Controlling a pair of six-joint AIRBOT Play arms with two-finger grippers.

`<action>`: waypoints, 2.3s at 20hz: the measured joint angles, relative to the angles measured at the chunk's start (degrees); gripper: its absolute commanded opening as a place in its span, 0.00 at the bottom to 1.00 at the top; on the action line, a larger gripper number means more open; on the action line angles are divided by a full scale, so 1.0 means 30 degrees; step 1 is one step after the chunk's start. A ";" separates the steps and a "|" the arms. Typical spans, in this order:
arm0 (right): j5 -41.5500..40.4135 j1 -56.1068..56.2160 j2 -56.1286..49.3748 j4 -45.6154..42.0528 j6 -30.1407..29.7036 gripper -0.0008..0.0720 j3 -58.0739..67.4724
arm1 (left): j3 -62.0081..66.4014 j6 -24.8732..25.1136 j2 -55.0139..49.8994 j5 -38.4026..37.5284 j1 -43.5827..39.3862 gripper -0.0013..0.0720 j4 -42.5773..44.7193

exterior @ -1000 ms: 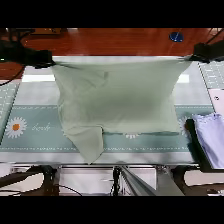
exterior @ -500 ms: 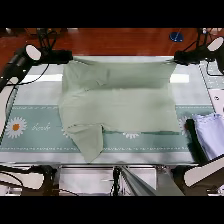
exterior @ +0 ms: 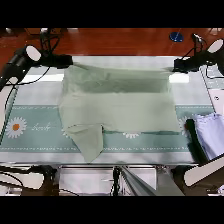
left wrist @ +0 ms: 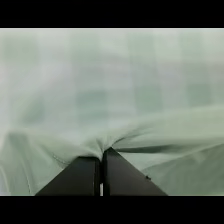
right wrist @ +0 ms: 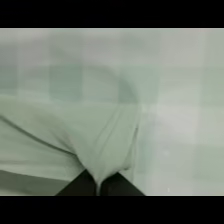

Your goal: Fold the shirts.

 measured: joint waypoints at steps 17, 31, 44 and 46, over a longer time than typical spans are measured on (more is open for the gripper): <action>0.2448 0.0313 -0.0678 -0.1013 0.0539 0.05 -0.2499 | -0.0058 -0.1202 -0.2280 -0.7453 -0.0058 0.05 0.0321; 0.6914 -0.2535 0.2149 -0.1173 -0.0809 0.76 -0.3315 | -0.2317 0.0423 0.1435 -1.2233 0.3679 0.94 0.0015; 0.5566 -0.7781 0.7919 0.3519 -0.3789 0.75 -1.2407 | -1.5504 0.2535 0.7074 -1.0673 0.5355 0.93 -0.3235; 0.5435 -0.7963 0.8058 0.3738 -0.3854 0.75 -1.2590 | -1.5941 0.2324 0.7140 -0.9712 0.4838 0.92 -0.3388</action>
